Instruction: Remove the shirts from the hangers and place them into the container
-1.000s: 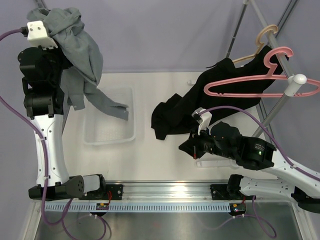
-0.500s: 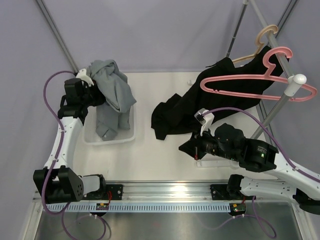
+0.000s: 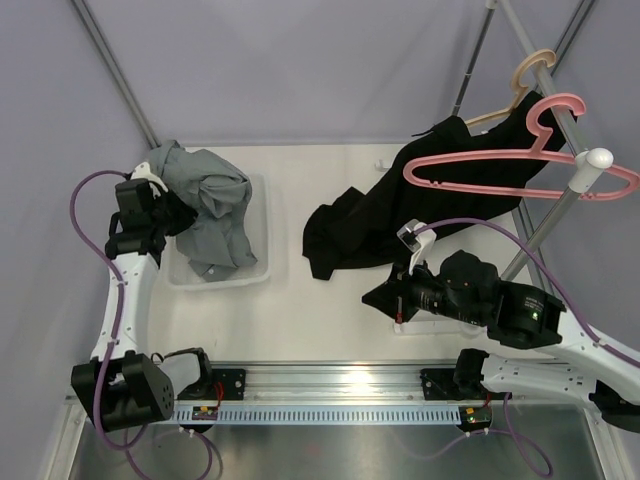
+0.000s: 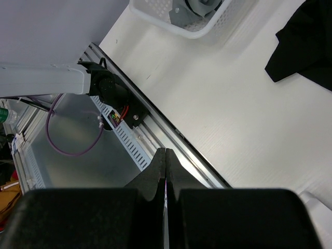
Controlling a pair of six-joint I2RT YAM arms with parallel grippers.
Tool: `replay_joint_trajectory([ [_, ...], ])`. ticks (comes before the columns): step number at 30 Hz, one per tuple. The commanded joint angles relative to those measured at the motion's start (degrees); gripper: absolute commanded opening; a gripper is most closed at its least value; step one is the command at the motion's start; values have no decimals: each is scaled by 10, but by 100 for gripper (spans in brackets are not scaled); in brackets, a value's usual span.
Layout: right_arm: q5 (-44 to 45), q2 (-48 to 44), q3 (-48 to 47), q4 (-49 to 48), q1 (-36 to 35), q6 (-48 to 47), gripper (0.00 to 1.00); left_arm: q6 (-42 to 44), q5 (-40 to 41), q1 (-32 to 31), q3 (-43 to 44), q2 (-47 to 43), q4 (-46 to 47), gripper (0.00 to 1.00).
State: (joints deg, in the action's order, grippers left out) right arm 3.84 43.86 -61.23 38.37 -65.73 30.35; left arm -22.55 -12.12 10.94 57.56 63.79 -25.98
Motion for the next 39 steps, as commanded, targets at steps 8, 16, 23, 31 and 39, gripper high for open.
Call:
replay_joint_trajectory([
  [8, 26, -25, -18, -8, -4, -11, 0, 15, -6, -46, -49, 63, -31, 0],
  [16, 35, -63, -20, 0, -4, -3, 0, -41, 56, -73, -97, 53, -53, 0],
  [23, 90, -49, -69, 85, -4, -17, 26, -84, 19, -72, -91, 38, -28, 31],
  [31, 71, -45, -34, 75, -4, -9, 65, -100, 38, -76, -65, -131, -82, 71],
  [39, 87, -54, 82, 17, -4, 81, 68, -90, -237, -157, -22, -203, 211, 77],
])
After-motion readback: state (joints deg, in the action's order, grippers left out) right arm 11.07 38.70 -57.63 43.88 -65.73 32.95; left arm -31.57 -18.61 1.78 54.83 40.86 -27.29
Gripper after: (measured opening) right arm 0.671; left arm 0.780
